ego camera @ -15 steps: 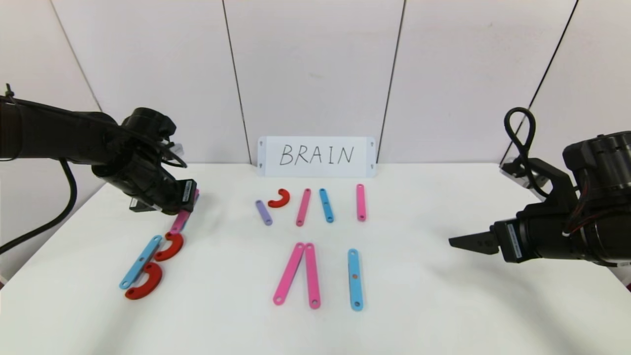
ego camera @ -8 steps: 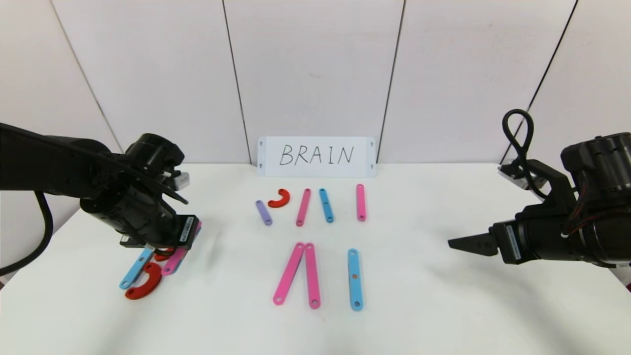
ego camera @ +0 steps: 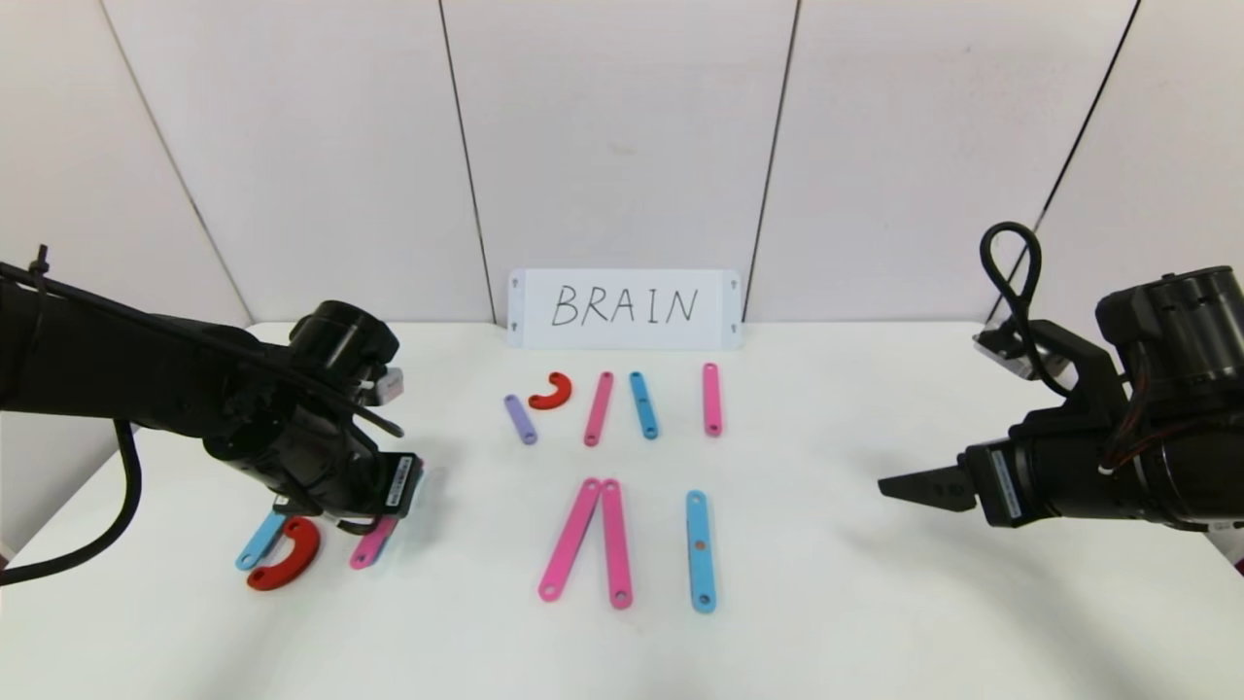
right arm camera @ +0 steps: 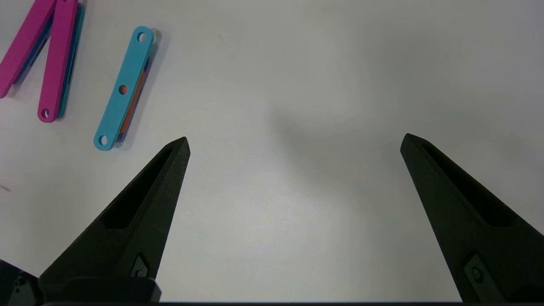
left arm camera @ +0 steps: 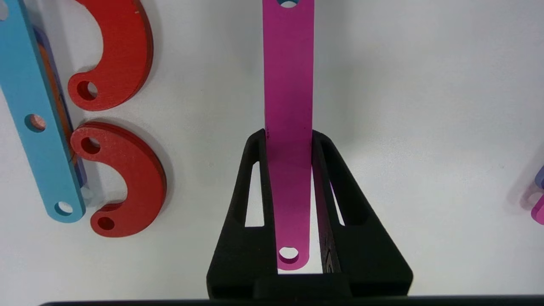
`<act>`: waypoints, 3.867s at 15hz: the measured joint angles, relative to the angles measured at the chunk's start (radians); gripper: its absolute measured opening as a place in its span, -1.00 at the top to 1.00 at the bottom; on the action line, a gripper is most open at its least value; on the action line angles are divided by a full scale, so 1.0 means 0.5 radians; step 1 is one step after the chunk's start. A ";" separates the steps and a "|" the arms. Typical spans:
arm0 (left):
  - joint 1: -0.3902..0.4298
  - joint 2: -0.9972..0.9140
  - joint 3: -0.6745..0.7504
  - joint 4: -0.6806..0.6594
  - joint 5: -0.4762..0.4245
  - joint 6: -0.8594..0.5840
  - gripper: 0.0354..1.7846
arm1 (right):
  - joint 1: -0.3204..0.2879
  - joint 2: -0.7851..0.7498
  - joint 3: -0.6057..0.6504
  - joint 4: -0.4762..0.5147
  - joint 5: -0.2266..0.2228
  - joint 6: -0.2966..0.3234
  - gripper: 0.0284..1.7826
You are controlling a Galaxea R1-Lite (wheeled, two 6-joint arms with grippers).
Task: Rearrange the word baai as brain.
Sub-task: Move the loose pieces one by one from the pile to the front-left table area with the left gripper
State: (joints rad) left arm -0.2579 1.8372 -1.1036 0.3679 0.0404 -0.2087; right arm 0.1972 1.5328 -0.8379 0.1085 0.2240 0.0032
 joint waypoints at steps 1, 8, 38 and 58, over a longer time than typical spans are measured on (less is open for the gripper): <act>-0.004 0.019 -0.003 -0.011 0.000 -0.009 0.70 | 0.000 0.001 0.001 0.000 -0.001 0.000 -0.95; -0.005 0.128 -0.078 -0.025 0.052 -0.052 0.70 | 0.009 0.003 0.003 0.001 -0.001 0.000 -0.95; -0.115 0.134 -0.542 -0.008 0.056 0.103 -0.96 | 0.025 0.002 0.013 0.000 -0.009 0.000 -0.95; -0.200 0.908 -1.498 -0.026 -0.023 0.361 -0.96 | 0.021 0.004 0.010 -0.001 -0.010 -0.001 -0.95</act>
State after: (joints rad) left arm -0.3579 2.2913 -1.8526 0.3549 0.0287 -0.0283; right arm 0.2077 1.5347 -0.8328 0.1081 0.2191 0.0028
